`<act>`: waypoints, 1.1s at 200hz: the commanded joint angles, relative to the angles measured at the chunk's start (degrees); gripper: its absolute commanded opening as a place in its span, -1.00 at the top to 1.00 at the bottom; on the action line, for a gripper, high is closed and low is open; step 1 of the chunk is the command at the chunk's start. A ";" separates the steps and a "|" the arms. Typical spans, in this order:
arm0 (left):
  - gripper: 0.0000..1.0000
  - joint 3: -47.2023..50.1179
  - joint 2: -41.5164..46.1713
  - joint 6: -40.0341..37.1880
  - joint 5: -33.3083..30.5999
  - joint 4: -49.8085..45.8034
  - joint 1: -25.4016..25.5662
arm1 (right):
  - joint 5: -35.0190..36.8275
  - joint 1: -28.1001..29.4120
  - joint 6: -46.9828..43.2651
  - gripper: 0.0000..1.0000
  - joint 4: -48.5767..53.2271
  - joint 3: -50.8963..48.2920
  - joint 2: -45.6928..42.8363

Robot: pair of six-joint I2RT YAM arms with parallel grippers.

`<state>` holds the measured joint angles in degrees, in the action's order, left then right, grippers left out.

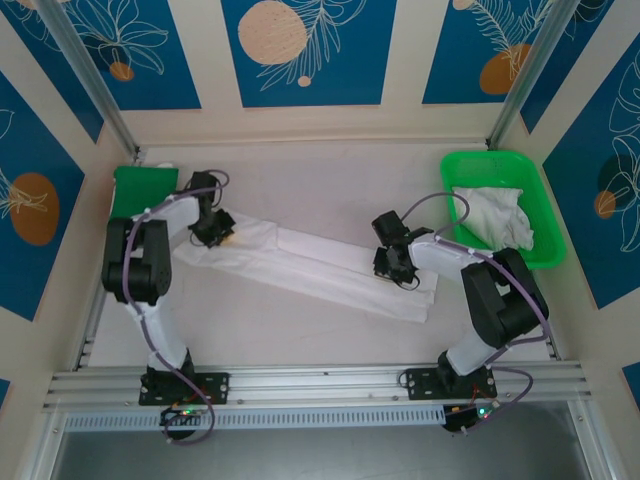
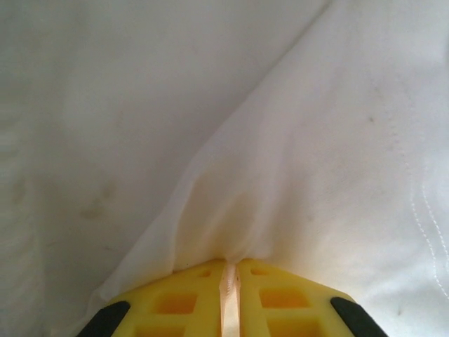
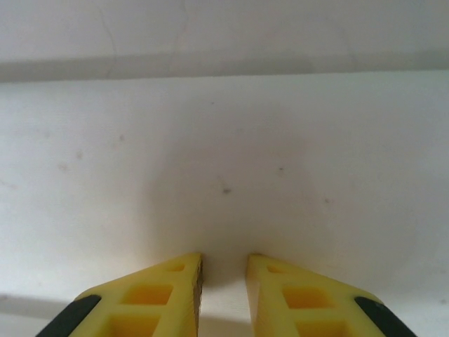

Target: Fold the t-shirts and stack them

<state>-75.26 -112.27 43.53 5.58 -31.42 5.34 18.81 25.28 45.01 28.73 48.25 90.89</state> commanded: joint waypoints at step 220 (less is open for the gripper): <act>-0.20 -10.03 4.51 -2.28 -6.61 -6.83 4.90 | -18.59 7.76 -8.95 0.10 -8.69 42.42 27.57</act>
<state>-89.52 -109.95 39.99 1.61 -38.63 11.05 5.34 31.97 36.12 20.03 83.68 113.27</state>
